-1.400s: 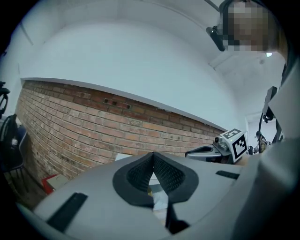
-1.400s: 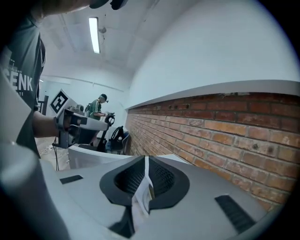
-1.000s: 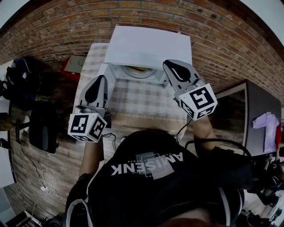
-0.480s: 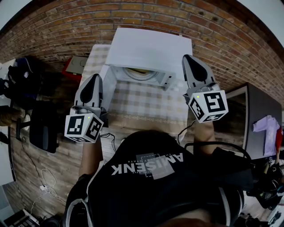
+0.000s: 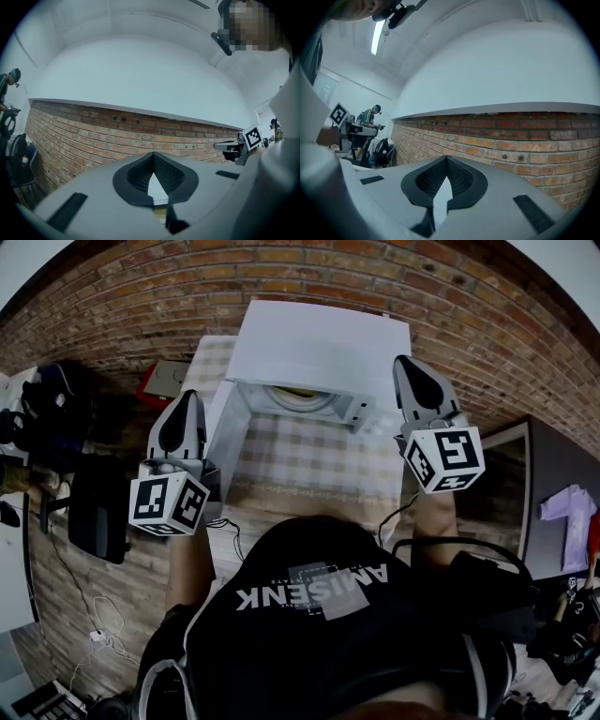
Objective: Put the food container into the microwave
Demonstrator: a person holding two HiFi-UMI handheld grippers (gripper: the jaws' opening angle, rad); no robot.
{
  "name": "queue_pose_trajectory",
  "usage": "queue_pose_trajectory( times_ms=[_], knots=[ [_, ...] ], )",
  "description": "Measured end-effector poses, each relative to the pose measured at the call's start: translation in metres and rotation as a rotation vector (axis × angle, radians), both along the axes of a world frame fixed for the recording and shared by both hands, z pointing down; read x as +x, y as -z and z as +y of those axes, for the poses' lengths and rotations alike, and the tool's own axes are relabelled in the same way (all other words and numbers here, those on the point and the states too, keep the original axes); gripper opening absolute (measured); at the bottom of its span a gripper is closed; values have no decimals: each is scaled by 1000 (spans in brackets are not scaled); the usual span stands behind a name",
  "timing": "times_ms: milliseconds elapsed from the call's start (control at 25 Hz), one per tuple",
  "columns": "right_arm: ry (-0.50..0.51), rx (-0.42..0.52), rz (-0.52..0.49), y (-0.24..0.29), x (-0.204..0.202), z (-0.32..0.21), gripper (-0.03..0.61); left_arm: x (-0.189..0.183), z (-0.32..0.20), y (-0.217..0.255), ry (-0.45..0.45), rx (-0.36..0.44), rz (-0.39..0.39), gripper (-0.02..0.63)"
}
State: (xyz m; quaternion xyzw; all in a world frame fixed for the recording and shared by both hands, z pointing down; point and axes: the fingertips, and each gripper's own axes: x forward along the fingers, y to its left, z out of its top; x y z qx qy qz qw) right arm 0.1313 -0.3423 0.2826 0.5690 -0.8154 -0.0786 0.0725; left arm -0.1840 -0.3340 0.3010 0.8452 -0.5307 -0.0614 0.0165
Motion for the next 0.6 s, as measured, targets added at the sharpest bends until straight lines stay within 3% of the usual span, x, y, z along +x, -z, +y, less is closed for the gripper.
queue_pose_trajectory(
  times_ms=[600],
  knots=[
    [2, -4, 12, -4, 3, -2, 40, 3, -5, -1, -2, -9, -9, 12]
  ],
)
